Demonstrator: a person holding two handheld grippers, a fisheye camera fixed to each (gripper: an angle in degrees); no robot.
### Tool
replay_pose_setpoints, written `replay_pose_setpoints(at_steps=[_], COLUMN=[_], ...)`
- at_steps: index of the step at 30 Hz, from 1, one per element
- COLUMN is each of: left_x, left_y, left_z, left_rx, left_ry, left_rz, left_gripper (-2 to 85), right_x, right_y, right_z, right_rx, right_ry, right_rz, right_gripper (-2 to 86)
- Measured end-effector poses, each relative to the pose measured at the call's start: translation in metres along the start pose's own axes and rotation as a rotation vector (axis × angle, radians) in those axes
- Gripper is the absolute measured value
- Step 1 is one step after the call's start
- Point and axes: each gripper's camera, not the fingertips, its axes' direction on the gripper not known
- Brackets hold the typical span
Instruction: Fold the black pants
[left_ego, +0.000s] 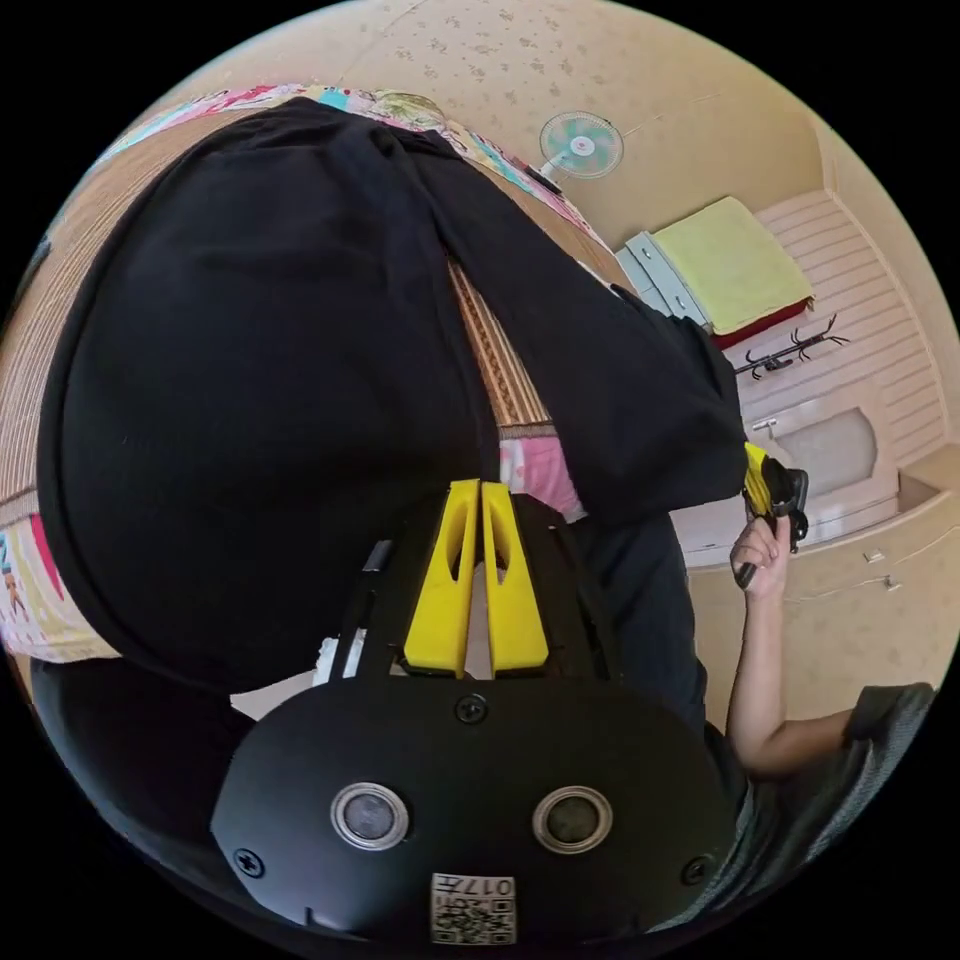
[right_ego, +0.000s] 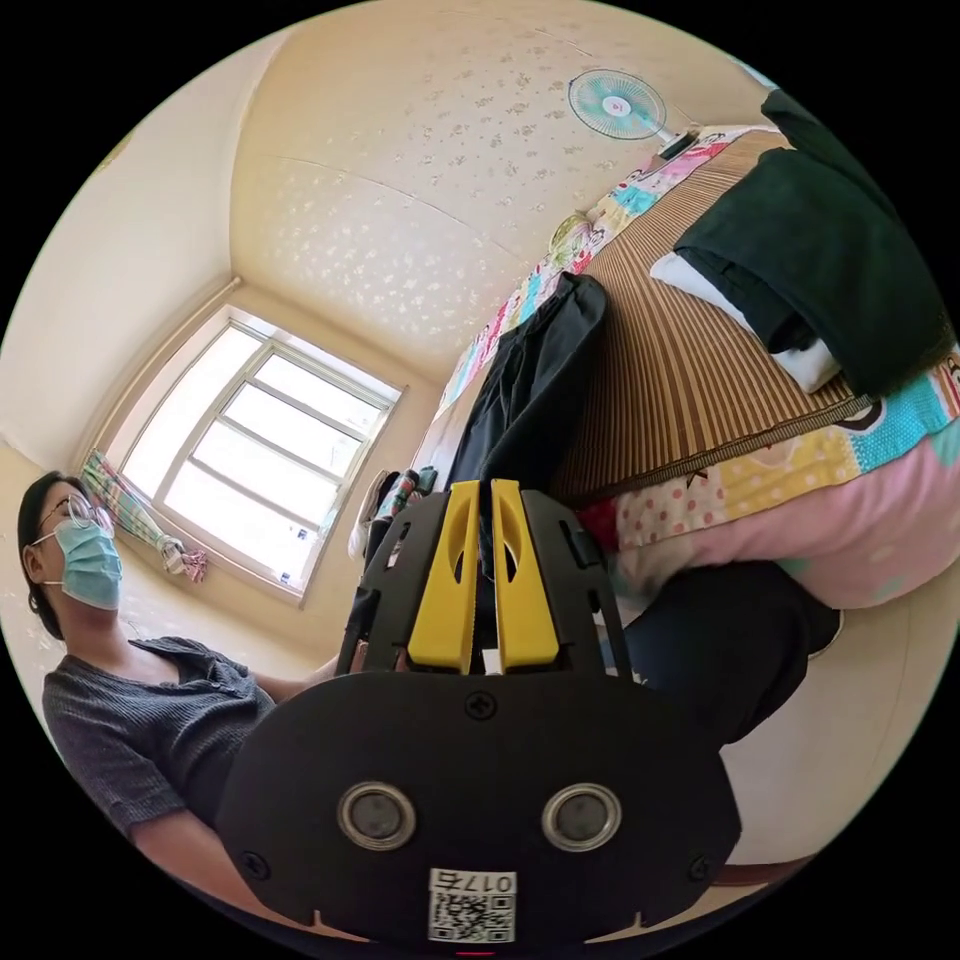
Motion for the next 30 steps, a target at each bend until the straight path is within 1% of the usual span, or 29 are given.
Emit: replay_pose_setpoints(at_steps=[2,4,6,9,13,15,16,18,19,20,21,23,24,25,26,27,29,30], left_x=[0.007,0.008,0.008,0.010,0.017,0.018,0.017,0.017,0.019,0.020,0.020,0.021,0.019,0.018,0.017,0.018,0.024,0.029], left_y=[0.007,0.019,0.024,0.014,-0.022,-0.046,-0.050,-0.061,-0.062,-0.061,-0.058,-0.055,-0.053,-0.052,-0.052,-0.052,-0.053,-0.053], left_z=[-0.004,-0.018,-0.040,-0.067,-0.080,-0.074,-0.071,-0.056,-0.052,-0.046,-0.042,-0.035,-0.033,-0.033,-0.031,-0.030,-0.026,-0.023], left_rx=[-0.023,0.030,0.111,0.204,0.170,0.103,0.081,-0.012,-0.028,-0.033,-0.038,-0.050,-0.043,-0.038,-0.030,-0.023,-0.013,-0.007], left_ry=[0.063,0.110,0.249,0.337,0.385,0.399,0.382,0.269,0.259,0.253,0.236,0.222,0.220,0.227,0.249,0.262,0.264,0.258], left_rz=[0.060,0.049,0.021,-0.033,-0.041,-0.028,-0.030,-0.017,0.008,0.040,0.065,0.099,0.092,0.088,0.082,0.076,0.078,0.086], left_gripper=[-0.8,-0.6,0.4,7.2,14.1,16.6,16.4,14.1,13.1,8.6,5.3,3.0,2.6,2.5,2.3,2.3,2.2,2.2], right_x=[-0.011,-0.020,-0.030,-0.044,-0.057,-0.063,-0.067,-0.073,-0.075,-0.074,-0.072,-0.060,-0.056,-0.044,-0.031,-0.024,0.007,0.016], right_y=[0.002,0.004,0.008,0.015,0.021,0.025,0.027,0.030,0.031,0.030,0.028,0.004,-0.007,-0.037,-0.075,-0.095,-0.182,-0.203], right_z=[0.015,0.038,0.069,0.122,0.203,0.234,0.253,0.275,0.291,0.306,0.312,0.330,0.334,0.342,0.354,0.361,0.398,0.409], right_rx=[-0.034,-0.098,-0.168,-0.257,-0.408,-0.461,-0.493,-0.541,-0.616,-0.709,-0.757,-0.915,-0.923,-0.902,-0.849,-0.815,-0.665,-0.625], right_ry=[-0.023,-0.041,-0.061,-0.125,-0.121,-0.120,-0.137,-0.173,-0.157,-0.129,-0.129,-0.204,-0.204,-0.145,-0.038,0.023,0.217,0.252], right_rz=[-0.019,-0.032,-0.056,-0.091,-0.141,-0.163,-0.189,-0.243,-0.293,-0.354,-0.381,-0.443,-0.445,-0.433,-0.402,-0.377,-0.281,-0.254], right_gripper=[2.8,2.9,2.9,2.9,2.9,2.9,2.8,2.7,2.6,2.5,2.4,1.8,1.6,1.8,2.1,2.3,4.3,5.7])
